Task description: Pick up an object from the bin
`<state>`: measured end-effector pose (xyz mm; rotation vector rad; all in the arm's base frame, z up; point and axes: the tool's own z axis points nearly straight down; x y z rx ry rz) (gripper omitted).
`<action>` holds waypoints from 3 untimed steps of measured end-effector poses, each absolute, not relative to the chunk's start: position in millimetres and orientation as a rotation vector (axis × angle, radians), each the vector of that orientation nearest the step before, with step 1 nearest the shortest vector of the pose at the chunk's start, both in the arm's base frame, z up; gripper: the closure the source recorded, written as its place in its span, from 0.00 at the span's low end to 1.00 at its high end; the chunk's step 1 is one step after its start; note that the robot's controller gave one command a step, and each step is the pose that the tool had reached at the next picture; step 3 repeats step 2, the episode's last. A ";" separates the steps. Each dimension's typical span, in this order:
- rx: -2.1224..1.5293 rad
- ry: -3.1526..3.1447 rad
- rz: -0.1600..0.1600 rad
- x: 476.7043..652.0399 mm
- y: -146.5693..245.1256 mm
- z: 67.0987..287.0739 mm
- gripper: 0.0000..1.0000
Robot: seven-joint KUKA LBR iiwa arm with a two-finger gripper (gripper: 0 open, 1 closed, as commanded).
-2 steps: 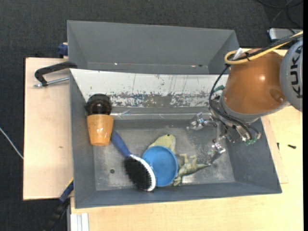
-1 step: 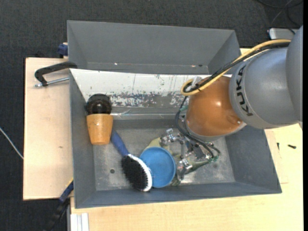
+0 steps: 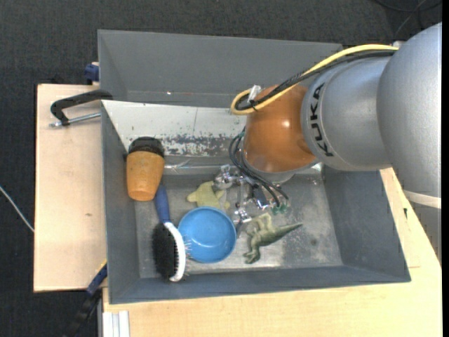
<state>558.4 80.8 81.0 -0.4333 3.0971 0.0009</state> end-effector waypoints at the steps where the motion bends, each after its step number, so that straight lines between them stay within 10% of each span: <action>1: -0.430 3.092 -0.002 560.1 79.2 83.1 1.00; 2: -0.560 3.074 0.000 571.4 80.3 231.4 1.00; 3: -0.560 3.074 0.000 571.4 80.3 231.4 1.00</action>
Offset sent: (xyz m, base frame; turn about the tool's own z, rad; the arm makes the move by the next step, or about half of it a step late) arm 0.0000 0.0000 0.0000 0.0000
